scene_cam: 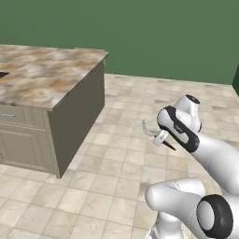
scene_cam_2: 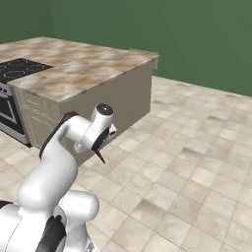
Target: Organize the utensils by type. Pick up the wooden spoons from the counter and place them in the open cabinet. Then pick up the metallic utensils from the counter and place them in the open drawer.
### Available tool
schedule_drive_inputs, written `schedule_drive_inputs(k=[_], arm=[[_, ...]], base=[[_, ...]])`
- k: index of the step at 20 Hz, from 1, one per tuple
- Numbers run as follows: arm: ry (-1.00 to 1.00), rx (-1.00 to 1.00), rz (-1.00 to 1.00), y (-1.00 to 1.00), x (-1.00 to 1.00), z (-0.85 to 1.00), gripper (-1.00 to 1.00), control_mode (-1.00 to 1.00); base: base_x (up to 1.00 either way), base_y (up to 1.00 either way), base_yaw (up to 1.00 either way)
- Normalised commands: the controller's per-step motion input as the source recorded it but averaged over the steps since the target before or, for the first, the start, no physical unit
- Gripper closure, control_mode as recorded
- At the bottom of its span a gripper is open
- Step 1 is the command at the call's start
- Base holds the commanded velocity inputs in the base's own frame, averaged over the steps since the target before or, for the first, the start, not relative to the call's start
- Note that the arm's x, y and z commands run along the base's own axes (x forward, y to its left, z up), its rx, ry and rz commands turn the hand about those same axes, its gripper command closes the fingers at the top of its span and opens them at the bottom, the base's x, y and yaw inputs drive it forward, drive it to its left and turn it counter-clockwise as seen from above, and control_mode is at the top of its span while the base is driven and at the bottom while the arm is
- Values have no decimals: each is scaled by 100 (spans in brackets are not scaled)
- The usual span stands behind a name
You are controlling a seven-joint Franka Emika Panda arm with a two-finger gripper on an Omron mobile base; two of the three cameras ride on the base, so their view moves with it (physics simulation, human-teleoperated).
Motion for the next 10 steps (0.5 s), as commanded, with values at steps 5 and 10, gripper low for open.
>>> schedule_drive_inputs(k=[5,10], arm=[[0,0,0,0,0,0,100,100],[0,0,0,0,0,0,100,100]], base=[[18,0,0],[43,0,0]])
